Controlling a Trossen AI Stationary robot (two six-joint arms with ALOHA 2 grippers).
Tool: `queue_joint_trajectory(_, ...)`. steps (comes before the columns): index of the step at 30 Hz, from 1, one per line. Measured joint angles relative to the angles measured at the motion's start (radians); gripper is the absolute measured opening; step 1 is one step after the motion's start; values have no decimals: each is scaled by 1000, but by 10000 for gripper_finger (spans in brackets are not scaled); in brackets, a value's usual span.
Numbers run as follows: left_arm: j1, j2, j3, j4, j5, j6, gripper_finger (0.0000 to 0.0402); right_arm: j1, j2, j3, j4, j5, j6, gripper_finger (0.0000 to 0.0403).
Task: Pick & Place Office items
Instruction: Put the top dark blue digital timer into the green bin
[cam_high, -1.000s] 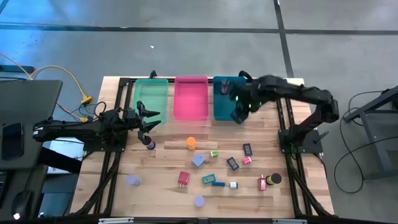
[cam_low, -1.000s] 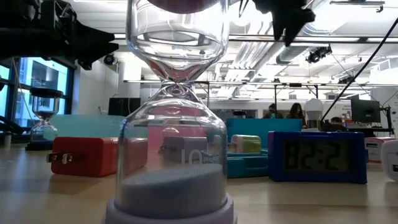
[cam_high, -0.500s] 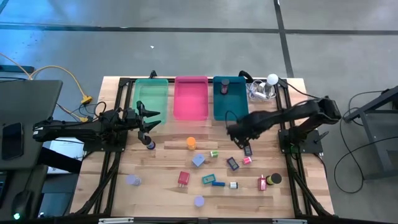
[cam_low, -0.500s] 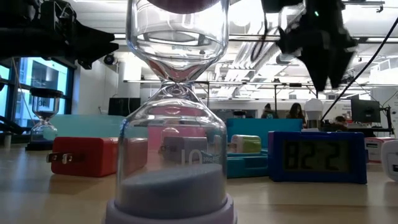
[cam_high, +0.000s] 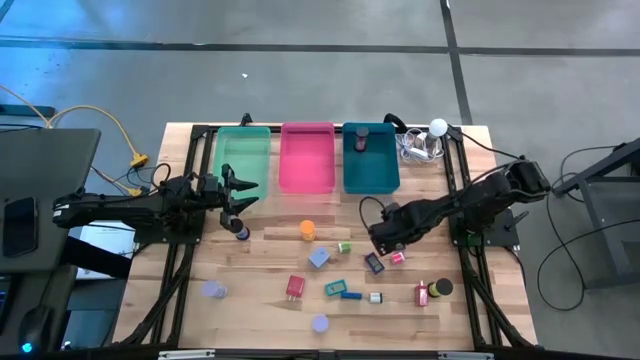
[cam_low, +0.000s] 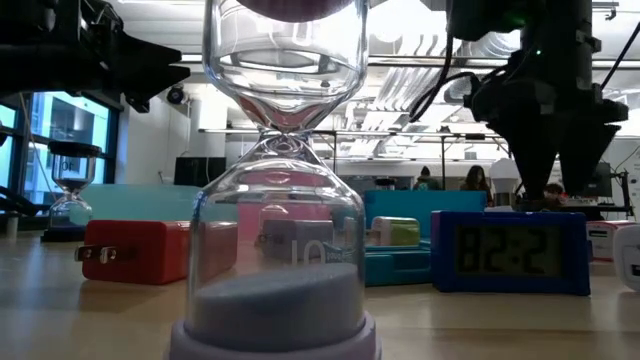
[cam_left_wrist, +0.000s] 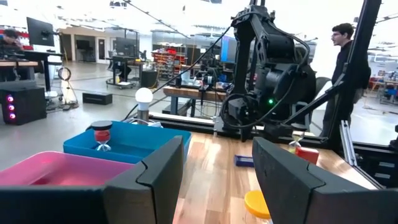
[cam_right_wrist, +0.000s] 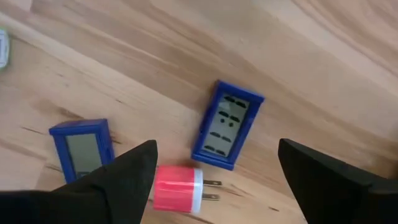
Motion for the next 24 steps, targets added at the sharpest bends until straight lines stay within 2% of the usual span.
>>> queue_joint_trajectory(9, 0, 0, 0, 0, 0, -11, 187, 36, 0, -13, 141, 41, 36, 325)
queue_joint_trajectory(15, 0, 0, 0, 0, 6, -99, 187, 41, 2, -14, 131, 62, 124, 325)
queue_joint_trajectory(24, 0, 0, 0, 0, 6, -107, 187, 41, 2, -14, 17, 50, 203, 325)
